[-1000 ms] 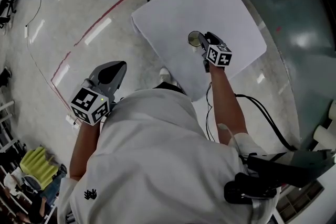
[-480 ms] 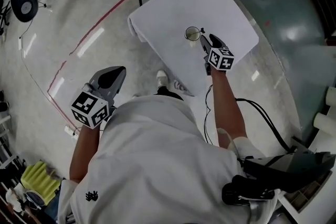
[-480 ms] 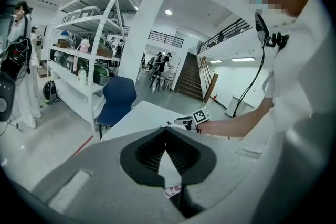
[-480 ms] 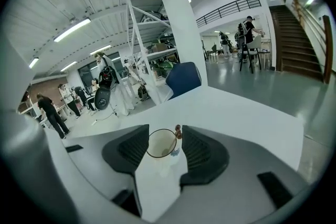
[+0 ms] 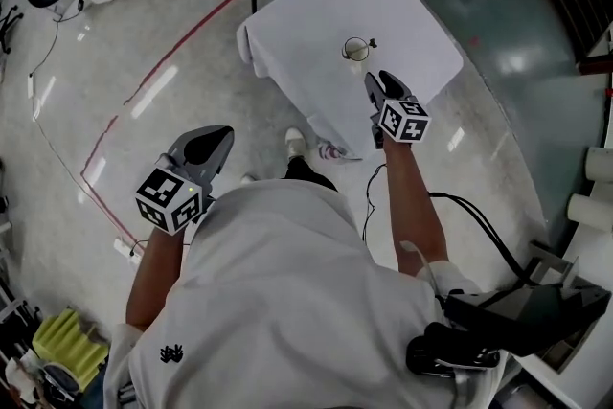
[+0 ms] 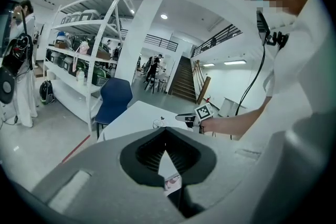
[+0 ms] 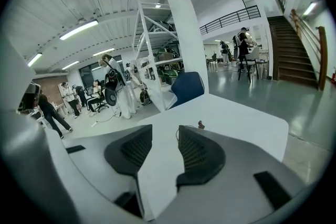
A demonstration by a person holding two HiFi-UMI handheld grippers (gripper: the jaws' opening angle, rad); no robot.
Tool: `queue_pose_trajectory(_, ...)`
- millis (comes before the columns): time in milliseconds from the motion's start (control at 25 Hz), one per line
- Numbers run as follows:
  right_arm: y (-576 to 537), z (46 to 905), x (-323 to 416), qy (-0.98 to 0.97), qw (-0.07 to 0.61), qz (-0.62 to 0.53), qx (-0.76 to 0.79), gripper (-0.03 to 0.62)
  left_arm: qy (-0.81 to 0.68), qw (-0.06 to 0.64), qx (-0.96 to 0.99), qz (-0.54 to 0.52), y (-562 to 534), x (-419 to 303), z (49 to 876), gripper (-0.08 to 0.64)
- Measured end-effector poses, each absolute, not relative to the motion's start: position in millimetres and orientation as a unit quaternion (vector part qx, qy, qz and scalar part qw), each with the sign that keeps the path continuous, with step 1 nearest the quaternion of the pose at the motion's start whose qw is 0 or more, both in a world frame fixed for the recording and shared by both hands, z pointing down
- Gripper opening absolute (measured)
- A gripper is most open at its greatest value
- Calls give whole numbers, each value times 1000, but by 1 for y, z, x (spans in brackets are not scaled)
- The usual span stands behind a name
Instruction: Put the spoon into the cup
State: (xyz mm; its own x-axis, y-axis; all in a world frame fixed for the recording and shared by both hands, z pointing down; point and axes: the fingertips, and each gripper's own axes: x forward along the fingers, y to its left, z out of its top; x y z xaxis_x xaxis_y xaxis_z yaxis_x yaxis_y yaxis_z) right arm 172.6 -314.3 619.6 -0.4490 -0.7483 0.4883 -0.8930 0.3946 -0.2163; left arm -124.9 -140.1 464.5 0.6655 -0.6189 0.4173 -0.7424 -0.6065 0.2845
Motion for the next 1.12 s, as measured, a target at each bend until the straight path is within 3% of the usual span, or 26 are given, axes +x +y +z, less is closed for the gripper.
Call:
queue_pose_trajectory(480, -177, 563, 94, -850, 157, 215, 454, 11, -347, 220, 902, 129, -59, -147, 471, 8)
queue_pose_trajectory(1120, -25, 543, -10, -886, 183, 216, 368, 8, -307, 235, 912, 134, 13, -167, 499, 8)
